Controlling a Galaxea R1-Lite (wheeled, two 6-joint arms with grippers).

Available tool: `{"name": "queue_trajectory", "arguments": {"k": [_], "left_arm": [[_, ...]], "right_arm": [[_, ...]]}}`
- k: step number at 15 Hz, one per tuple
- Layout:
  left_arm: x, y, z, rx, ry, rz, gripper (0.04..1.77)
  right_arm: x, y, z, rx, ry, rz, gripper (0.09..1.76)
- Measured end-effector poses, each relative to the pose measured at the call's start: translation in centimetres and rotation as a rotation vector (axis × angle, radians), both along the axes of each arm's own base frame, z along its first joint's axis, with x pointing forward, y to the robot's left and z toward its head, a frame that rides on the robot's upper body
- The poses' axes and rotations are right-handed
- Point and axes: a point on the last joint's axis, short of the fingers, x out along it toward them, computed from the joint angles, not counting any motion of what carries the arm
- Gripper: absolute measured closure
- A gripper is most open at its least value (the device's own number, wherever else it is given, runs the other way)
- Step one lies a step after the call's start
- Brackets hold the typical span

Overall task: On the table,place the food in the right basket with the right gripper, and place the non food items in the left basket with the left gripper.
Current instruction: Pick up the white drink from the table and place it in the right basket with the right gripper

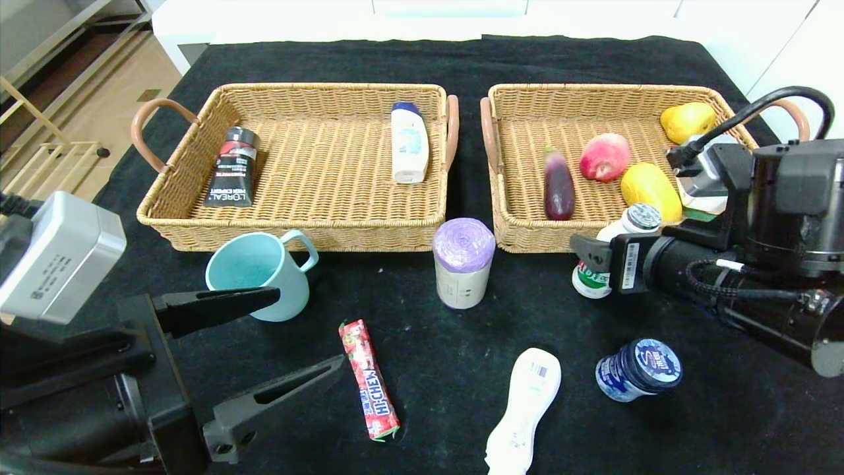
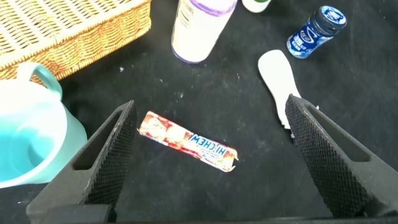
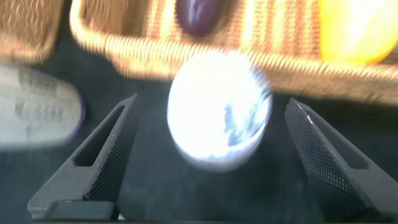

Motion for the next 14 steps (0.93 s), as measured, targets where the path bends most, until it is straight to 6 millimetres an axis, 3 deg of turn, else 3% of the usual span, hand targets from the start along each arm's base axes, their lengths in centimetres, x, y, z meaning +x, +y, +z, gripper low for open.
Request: {"name": "queue_trajectory", "arguments": {"k": [7, 11, 14], "left_arm": [[0.0, 0.0, 0.1, -0.001, -0.004, -0.001, 0.09], [-0.1, 0.0, 0.1, -0.001, -0.004, -0.001, 0.09], [-0.1, 0.0, 0.0, 0.0, -0.003, -0.001, 0.09]], "right_arm": [[1.2, 0.6, -0.9, -0.003, -0.012, -0.009, 0.15], [1.3, 0.6, -1.0, -0.005, -0.009, -0.01, 0.8], [1.3, 0.5, -1.0, -0.006, -0.008, -0.013, 0.92]]}}
